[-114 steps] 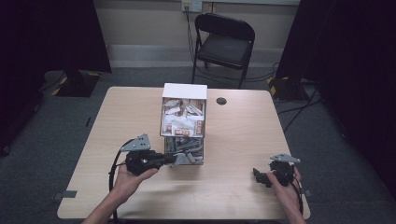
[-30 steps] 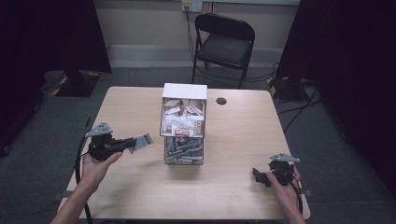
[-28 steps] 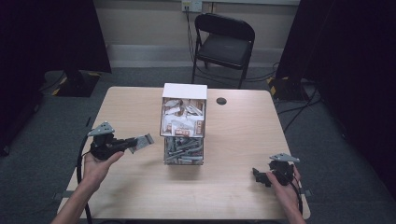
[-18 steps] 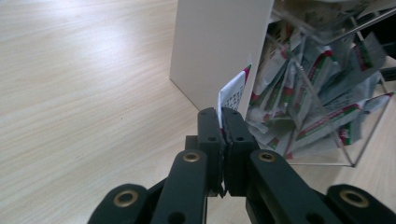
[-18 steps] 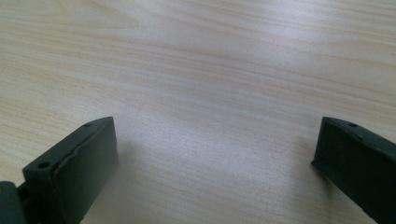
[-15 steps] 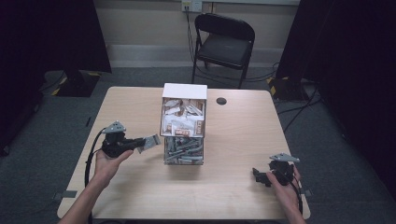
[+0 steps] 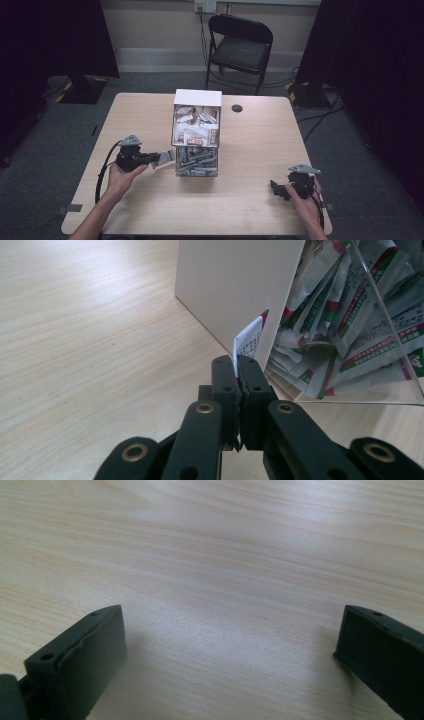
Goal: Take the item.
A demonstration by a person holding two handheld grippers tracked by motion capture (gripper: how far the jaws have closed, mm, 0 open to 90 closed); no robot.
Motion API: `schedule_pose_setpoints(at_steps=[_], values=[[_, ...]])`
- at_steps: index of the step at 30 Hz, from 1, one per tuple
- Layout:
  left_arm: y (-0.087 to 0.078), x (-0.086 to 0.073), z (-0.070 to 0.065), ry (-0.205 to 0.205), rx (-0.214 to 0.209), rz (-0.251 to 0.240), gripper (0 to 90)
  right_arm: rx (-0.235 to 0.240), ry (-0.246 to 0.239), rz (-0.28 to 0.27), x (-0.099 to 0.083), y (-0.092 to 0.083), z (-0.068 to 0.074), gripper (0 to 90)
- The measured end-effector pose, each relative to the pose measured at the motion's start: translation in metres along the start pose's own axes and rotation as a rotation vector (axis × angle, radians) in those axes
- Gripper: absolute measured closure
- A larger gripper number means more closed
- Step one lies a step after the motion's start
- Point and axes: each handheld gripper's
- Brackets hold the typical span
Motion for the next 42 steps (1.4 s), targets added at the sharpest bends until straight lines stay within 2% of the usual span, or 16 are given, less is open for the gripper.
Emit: schedule_pose_setpoints(at_steps=[3, 6, 9, 15, 24, 27, 30, 32, 34, 36, 39, 42], values=[[0.001, -0.001, 0.0, -0.001, -0.004, 0.012, 88.0, 0.0, 0.0, 0.0, 0.0, 0.0, 0.0, 0.0], [0.004, -0.004, 0.002, -0.005, 0.021, 0.024, 87.9, 0.0, 0.001, 0.0, 0.0, 0.0, 0.0, 0.0], [0.005, -0.005, 0.004, -0.019, 0.021, 0.012, 87.9, 0.0, 0.001, 0.0, 0.0, 0.0, 0.0, 0.0], [0.005, -0.005, 0.007, -0.014, 0.033, 0.009, 87.8, 0.0, 0.0, 0.0, 0.0, 0.0, 0.0, 0.0], [0.007, -0.004, 0.017, -0.033, 0.056, 0.005, 86.8, 0.0, 0.0, 0.0, 0.0, 0.0, 0.0, 0.0], [0.01, -0.006, 0.021, -0.055, 0.067, -0.005, 85.3, 0.0, 0.001, 0.0, 0.0, 0.0, 0.0, 0.0], [0.011, -0.005, 0.023, -0.051, 0.075, -0.004, 84.1, 0.0, 0.0, 0.0, 0.0, 0.0, 0.0, 0.0], [0.012, -0.005, 0.023, -0.065, 0.073, -0.01, 83.7, 0.0, 0.0, 0.0, 0.0, 0.0, 0.0, 0.0], [0.013, -0.005, 0.024, -0.057, 0.086, 0.005, 81.4, 0.0, 0.0, 0.0, 0.0, 0.0, 0.0, 0.0], [0.014, -0.006, 0.025, -0.062, 0.079, 0.006, 80.2, 0.0, 0.0, 0.0, 0.0, 0.0, 0.0, 0.0], [0.014, -0.006, 0.027, -0.06, 0.094, 0.007, 78.8, 0.0, 0.001, 0.0, 0.0, 0.0, 0.0, 0.0], [0.014, -0.008, 0.029, -0.077, 0.102, 0.001, 77.9, 0.0, 0.0, 0.0, 0.0, 0.0, 0.0, 0.0]])
Point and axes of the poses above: each handheld gripper's, and its own axes: y roughly forward along the jaws, x roughly out of its top, z roughly to its left, and after that the axes turned 4 degrees about y, right-handed
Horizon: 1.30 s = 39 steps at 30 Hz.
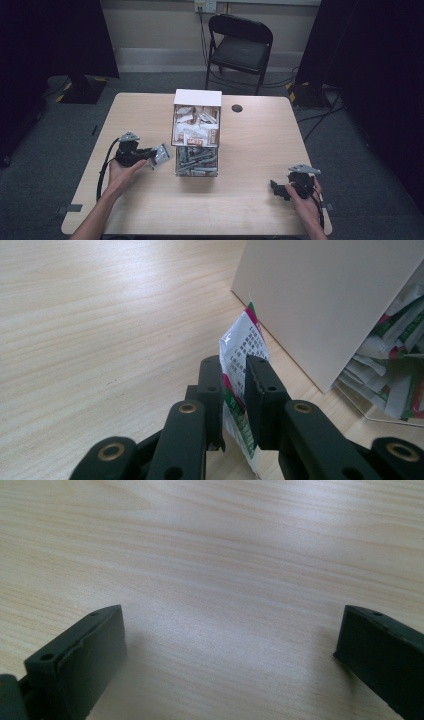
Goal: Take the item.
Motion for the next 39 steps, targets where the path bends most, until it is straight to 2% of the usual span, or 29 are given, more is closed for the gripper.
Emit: schedule_pose_setpoints(at_steps=[5, 9, 18, 22, 30, 34, 36, 39], values=[[0.003, -0.001, 0.001, -0.012, 0.018, 0.006, 74.0, 0.0, 0.001, 0.0, 0.0, 0.0, 0.0, 0.0], [0.003, -0.001, 0.001, 0.003, 0.042, 0.021, 67.7, 0.0, 0.0, 0.0, 0.0, 0.0, 0.0, 0.0], [0.003, -0.004, 0.006, -0.018, 0.031, 0.021, 59.5, 0.0, 0.0, 0.0, 0.0, 0.0, 0.0, 0.0], [0.005, -0.003, 0.006, -0.036, 0.038, 0.022, 45.8, 0.0, 0.001, 0.0, 0.0, 0.0, 0.0, 0.0], [-0.002, -0.001, 0.006, -0.029, 0.07, -0.009, 24.6, 0.0, 0.001, 0.0, 0.0, 0.0, 0.0, 0.0], [-0.009, 0.0, 0.006, -0.036, 0.086, -0.026, 18.6, 0.0, 0.001, 0.0, 0.0, 0.0, 0.0, 0.0], [-0.012, 0.001, 0.005, -0.022, 0.101, -0.021, 18.4, 0.0, 0.0, 0.0, 0.0, 0.0, 0.0, 0.0], [-0.017, 0.001, 0.004, -0.026, 0.091, -0.02, 18.4, 0.0, 0.0, 0.0, 0.0, 0.0, 0.0, 0.0]])
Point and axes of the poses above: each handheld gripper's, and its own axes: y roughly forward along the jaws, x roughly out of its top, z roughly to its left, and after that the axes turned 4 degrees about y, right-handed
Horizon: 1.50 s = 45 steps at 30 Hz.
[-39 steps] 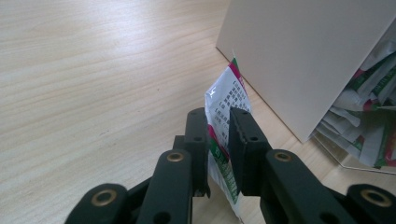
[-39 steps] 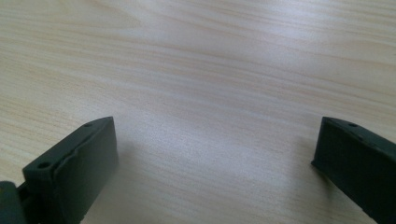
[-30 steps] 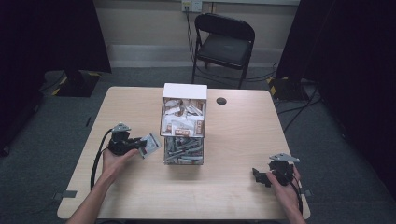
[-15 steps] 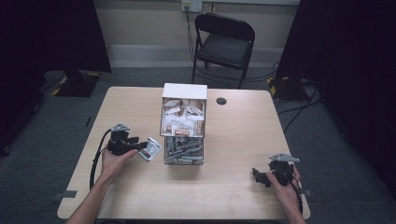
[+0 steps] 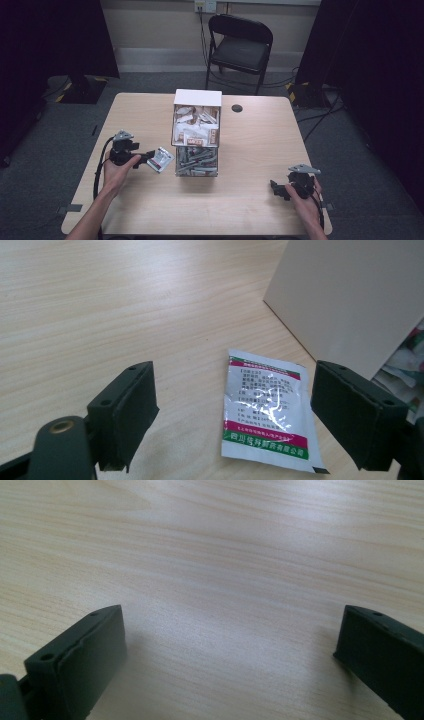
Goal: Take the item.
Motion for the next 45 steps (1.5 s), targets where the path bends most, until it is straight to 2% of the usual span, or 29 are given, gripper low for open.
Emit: schedule_pose_setpoints(at_steps=[1, 3, 6, 11, 14, 16, 19, 25, 28, 30, 31, 33, 34, 36, 38, 45], values=[[-0.001, 0.0, 0.0, -0.008, -0.002, -0.007, 18.7, 0.0, 0.001, 0.0, 0.0, 0.0, 0.0, 0.0], [-0.007, 0.001, -0.001, 0.004, -0.012, -0.02, 20.0, 0.0, 0.0, 0.001, 0.0, 0.0, 0.0, 0.0], [-0.015, 0.001, -0.001, 0.011, 0.012, -0.02, 20.1, 0.0, 0.0, 0.0, 0.0, 0.0, 0.0, 0.0], [-0.029, 0.0, -0.001, 0.022, 0.039, -0.001, 21.0, 0.0, 0.0, 0.0, 0.0, 0.0, 0.0, 0.0], [-0.037, -0.001, -0.002, 0.036, 0.042, 0.005, 21.1, 0.0, 0.0, 0.0, 0.0, 0.0, 0.0, 0.0], [-0.043, -0.004, -0.001, 0.031, 0.041, 0.007, 21.1, 0.0, 0.0, 0.0, 0.0, 0.0, 0.0, 0.0], [-0.049, -0.009, -0.002, 0.042, 0.053, 0.03, 21.1, 0.0, 0.0, 0.0, 0.0, 0.0, 0.0, 0.0], [-0.059, -0.025, -0.004, 0.048, 0.078, 0.07, 21.1, 0.0, 0.0, 0.0, 0.0, 0.0, 0.0, 0.0], [-0.065, -0.035, -0.006, 0.047, 0.077, 0.071, 21.1, 0.0, 0.001, 0.0, 0.0, 0.0, 0.0, 0.0], [-0.069, -0.04, -0.007, 0.043, 0.1, 0.076, 21.1, 0.0, -0.001, 0.0, 0.0, 0.0, 0.0, 0.0], [-0.073, -0.043, -0.008, 0.034, 0.12, 0.07, 21.4, 0.0, -0.001, 0.0, 0.0, 0.0, 0.0, 0.0], [-0.079, -0.047, -0.01, 0.032, 0.127, 0.054, 21.5, 0.0, 0.0, 0.0, 0.0, 0.0, 0.0, 0.0], [-0.081, -0.05, -0.01, 0.034, 0.147, 0.042, 21.5, 0.0, 0.0, 0.0, 0.0, 0.0, 0.0, 0.0], [-0.083, -0.054, -0.01, 0.023, 0.151, 0.039, 21.5, 0.0, 0.0, 0.0, 0.0, 0.0, 0.0, 0.0], [-0.084, -0.064, -0.009, 0.016, 0.164, 0.074, 21.5, 0.0, 0.0, 0.0, 0.0, 0.0, 0.0, 0.0], [-0.078, -0.081, -0.003, -0.014, 0.178, 0.12, 21.6, 0.0, 0.0, 0.0, 0.0, 0.0, 0.0, 0.0]])
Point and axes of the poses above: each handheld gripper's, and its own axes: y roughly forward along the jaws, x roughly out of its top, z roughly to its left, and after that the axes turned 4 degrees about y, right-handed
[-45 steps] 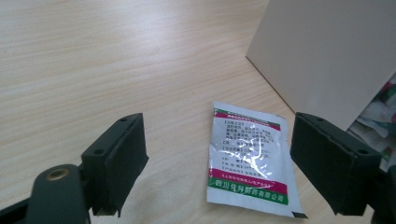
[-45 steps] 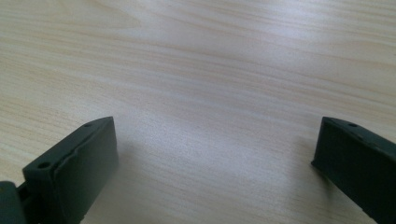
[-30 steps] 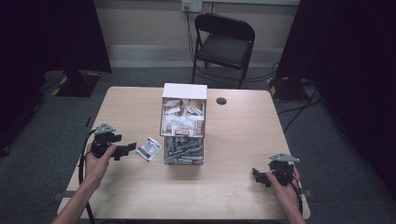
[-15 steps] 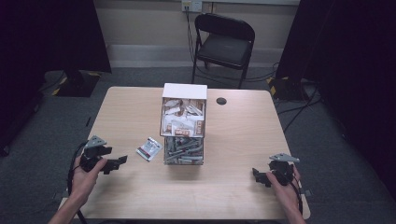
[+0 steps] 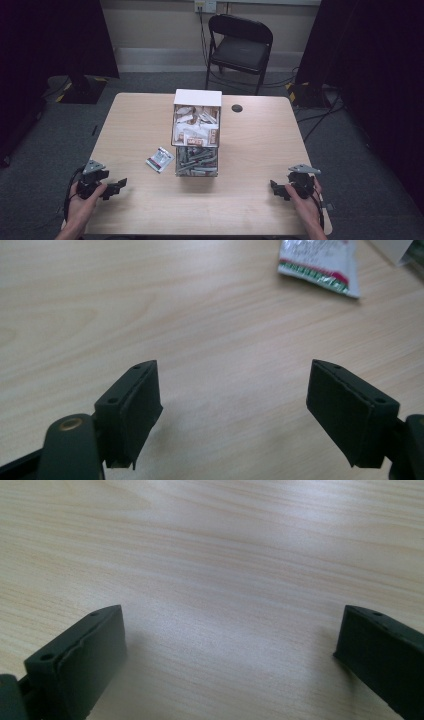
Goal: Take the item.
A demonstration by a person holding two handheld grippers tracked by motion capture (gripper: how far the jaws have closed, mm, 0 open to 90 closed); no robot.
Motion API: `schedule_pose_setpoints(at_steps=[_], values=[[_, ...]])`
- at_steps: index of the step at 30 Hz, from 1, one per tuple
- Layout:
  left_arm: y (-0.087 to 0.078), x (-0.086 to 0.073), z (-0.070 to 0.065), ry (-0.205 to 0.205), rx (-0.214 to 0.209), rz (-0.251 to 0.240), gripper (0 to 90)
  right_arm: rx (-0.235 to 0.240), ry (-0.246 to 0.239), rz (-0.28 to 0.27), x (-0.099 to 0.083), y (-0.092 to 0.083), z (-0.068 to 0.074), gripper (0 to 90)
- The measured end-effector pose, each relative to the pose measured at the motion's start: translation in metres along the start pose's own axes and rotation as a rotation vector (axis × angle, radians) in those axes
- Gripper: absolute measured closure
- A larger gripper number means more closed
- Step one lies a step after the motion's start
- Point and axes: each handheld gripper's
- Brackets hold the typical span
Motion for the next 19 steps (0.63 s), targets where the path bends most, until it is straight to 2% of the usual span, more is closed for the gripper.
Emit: schedule_pose_setpoints(at_steps=[1, 2, 6, 7, 10, 15, 19], values=[[0.0, 0.0, 0.0, 0.0, 0.0, 0.0, 21.6, 0.0, 0.0, 0.0, 0.0, 0.0, 0.0, 0.0], [0.004, -0.002, 0.0, 0.021, 0.013, 0.023, 21.6, 0.0, 0.0, 0.0, 0.0, 0.0, 0.0, 0.0], [0.012, -0.004, -0.001, 0.056, 0.056, 0.043, 21.5, 0.0, -0.001, 0.0, 0.0, 0.0, 0.0, 0.0], [0.013, -0.005, -0.001, 0.057, 0.051, 0.043, 21.4, 0.0, -0.001, 0.0, 0.0, 0.0, 0.0, 0.0], [0.015, -0.007, 0.0, 0.034, 0.06, 0.023, 16.2, 0.0, 0.0, 0.0, 0.0, 0.0, 0.0, 0.0], [0.016, -0.014, 0.001, 0.05, 0.055, -0.03, 13.5, 0.0, -0.001, 0.0, 0.0, 0.0, 0.0, 0.0], [0.017, -0.014, 0.0, 0.04, 0.067, -0.031, 12.9, 0.0, 0.0, 0.0, 0.0, 0.0, 0.0, 0.0]])
Point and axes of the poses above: each handheld gripper's, and its own axes: y roughly forward along the jaws, x roughly out of its top, z roughly to its left, and after that the axes turned 4 degrees about y, right-handed
